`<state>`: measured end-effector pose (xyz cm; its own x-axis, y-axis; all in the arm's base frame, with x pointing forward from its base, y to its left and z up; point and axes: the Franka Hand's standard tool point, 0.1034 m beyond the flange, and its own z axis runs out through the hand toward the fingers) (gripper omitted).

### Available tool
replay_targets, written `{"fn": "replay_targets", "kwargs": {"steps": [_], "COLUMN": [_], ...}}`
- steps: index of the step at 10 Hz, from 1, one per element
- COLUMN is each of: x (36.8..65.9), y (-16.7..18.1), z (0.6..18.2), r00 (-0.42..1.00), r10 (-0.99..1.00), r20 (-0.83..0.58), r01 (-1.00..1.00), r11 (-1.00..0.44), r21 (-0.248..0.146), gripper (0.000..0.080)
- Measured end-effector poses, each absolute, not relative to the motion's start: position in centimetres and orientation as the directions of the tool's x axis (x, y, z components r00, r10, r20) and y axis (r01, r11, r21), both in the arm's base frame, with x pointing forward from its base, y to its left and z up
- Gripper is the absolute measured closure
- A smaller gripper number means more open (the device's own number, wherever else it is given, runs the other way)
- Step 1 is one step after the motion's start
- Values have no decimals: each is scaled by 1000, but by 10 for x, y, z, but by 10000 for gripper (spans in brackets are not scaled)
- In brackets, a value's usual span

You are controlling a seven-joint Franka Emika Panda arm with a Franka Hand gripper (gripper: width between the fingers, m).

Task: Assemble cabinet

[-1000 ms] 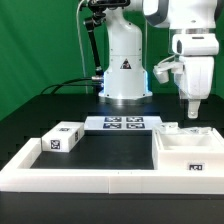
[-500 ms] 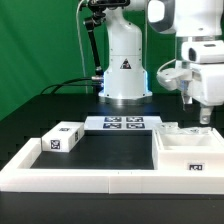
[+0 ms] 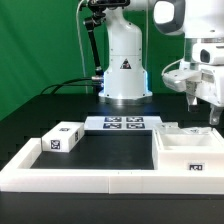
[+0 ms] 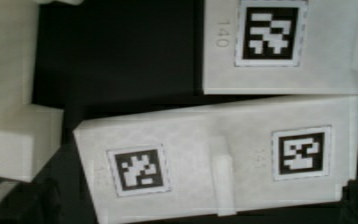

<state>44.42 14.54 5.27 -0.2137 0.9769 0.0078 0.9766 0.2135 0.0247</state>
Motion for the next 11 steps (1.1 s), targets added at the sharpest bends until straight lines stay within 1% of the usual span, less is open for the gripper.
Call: {"fn": "replay_targets", "kwargs": {"steps": [1, 2, 3, 5, 8, 11], "x": [441, 438, 436, 431, 423, 420], "y": [144, 148, 152, 152, 149, 153], "z": [48, 45, 43, 35, 19, 17], "r00": [-282, -289, -297, -305, -302, -286], "r10": [959, 957, 955, 952, 953, 957], "r20": [9, 14, 20, 29, 41, 43], "r01": [959, 957, 955, 952, 952, 957], "r11": [282, 289, 297, 306, 303, 288], "r21": [15, 8, 11, -1, -33, -39], "gripper": [2, 2, 2, 2, 2, 2]}}
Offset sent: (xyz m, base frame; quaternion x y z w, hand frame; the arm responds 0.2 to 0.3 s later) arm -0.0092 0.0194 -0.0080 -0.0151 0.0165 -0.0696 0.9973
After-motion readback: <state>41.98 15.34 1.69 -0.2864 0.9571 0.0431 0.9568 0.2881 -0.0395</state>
